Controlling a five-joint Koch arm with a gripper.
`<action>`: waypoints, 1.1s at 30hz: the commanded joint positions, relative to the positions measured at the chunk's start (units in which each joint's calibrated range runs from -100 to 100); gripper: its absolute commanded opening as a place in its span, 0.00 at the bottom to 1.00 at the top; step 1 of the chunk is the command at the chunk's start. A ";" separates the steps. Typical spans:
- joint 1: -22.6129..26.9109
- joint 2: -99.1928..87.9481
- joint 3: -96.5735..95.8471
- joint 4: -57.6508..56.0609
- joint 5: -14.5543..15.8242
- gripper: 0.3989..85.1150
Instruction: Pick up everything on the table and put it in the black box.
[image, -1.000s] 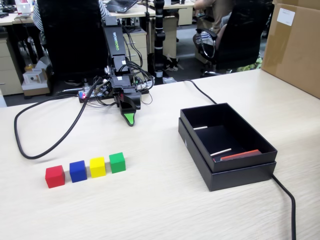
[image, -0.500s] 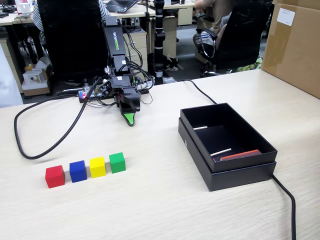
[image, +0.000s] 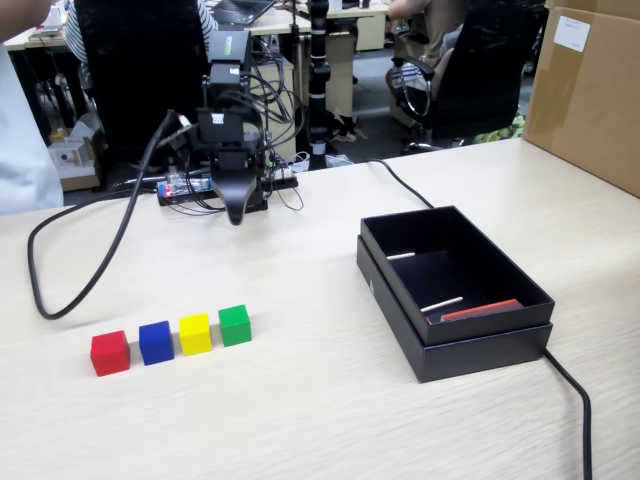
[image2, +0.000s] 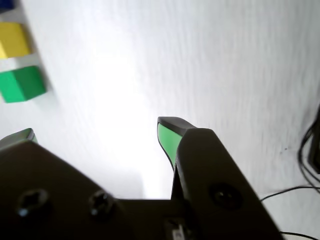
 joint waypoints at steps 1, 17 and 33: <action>-2.05 8.32 10.91 -3.81 -2.30 0.56; -12.01 58.11 56.15 -6.58 -11.18 0.55; -12.11 93.00 84.89 -8.74 -13.33 0.52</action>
